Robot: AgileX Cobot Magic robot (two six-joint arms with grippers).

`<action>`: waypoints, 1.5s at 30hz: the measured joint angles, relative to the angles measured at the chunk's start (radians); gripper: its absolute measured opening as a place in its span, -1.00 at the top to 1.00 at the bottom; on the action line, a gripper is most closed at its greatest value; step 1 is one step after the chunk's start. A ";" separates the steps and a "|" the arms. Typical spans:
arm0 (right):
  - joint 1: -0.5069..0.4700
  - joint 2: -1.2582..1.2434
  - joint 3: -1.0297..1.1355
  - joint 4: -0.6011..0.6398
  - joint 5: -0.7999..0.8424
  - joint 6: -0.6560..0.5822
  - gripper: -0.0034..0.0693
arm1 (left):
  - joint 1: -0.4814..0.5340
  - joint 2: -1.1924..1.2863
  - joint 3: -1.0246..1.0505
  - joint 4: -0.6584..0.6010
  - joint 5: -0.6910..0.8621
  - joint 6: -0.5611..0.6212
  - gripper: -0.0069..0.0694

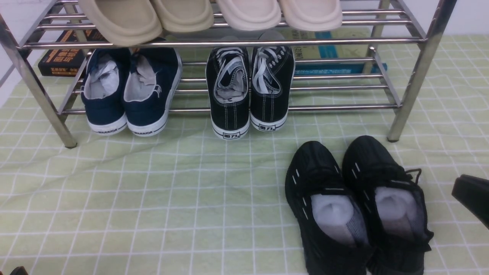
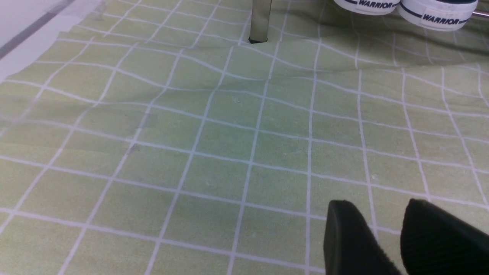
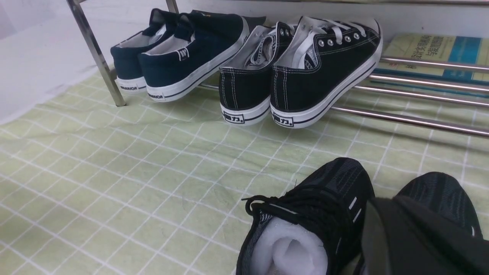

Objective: Take the shoes off the shelf with your hand from the green coffee tablecloth.

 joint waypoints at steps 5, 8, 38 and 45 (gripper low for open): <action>0.000 0.000 0.000 0.000 0.000 0.000 0.91 | 0.000 0.000 0.000 0.000 0.000 0.000 0.19; 0.000 0.000 0.000 0.000 0.000 0.000 0.91 | 0.000 0.000 0.000 0.000 0.000 0.000 0.19; -0.559 -0.518 0.374 0.127 0.244 -0.287 0.85 | 0.000 0.000 0.000 0.000 0.000 0.000 0.19; -0.559 -0.518 0.369 0.127 0.271 -0.284 0.84 | 0.000 0.000 0.000 0.000 0.000 0.000 0.19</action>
